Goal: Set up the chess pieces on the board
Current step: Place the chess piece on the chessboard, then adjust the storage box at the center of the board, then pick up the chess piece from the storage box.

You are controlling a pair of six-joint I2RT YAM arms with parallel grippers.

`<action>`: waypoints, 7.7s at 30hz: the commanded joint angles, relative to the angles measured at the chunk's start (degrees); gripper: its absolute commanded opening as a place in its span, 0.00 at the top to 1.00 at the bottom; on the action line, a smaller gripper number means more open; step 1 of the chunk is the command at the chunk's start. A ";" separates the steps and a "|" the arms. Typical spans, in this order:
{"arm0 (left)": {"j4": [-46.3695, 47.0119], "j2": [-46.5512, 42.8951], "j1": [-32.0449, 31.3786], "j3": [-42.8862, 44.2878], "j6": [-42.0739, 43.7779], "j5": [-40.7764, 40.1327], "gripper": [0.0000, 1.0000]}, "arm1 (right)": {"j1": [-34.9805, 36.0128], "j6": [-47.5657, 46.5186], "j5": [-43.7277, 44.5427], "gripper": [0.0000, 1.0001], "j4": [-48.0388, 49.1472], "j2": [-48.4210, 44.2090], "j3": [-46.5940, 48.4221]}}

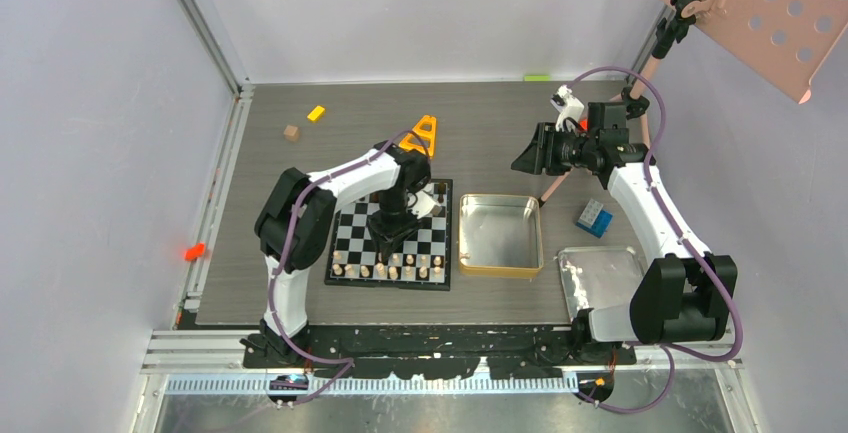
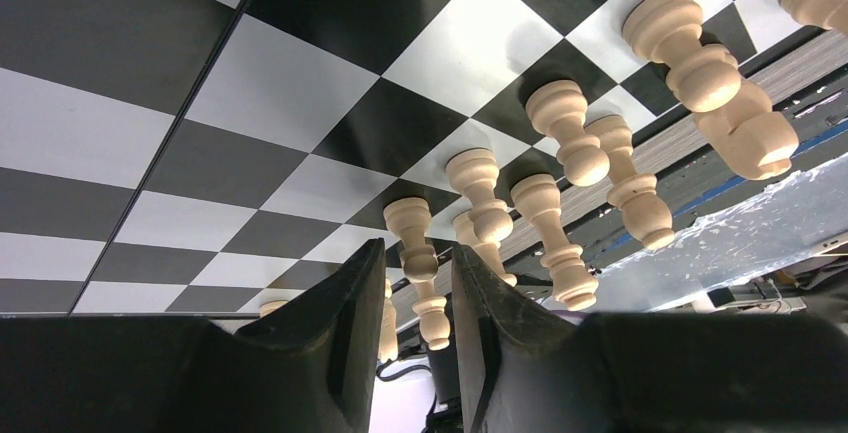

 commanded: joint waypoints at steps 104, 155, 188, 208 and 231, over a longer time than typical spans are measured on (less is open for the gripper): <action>8.78 -14.50 14.90 10.78 4.58 -0.06 0.36 | 5.49 -30.97 29.67 0.49 -21.13 11.90 -3.40; 11.52 -18.11 22.77 8.92 1.32 3.45 0.35 | 28.12 -60.49 36.74 0.67 -25.62 33.64 25.12; 8.69 -17.28 22.77 10.70 2.30 4.41 0.35 | 21.49 -53.79 41.17 0.58 -21.73 16.58 1.27; 8.52 -16.77 22.81 9.60 2.61 5.06 0.35 | 19.98 -57.55 44.08 0.65 -19.58 23.09 -0.06; 19.96 -17.93 22.80 7.08 0.05 19.95 0.35 | 15.40 -43.33 15.67 0.97 -21.88 14.27 13.87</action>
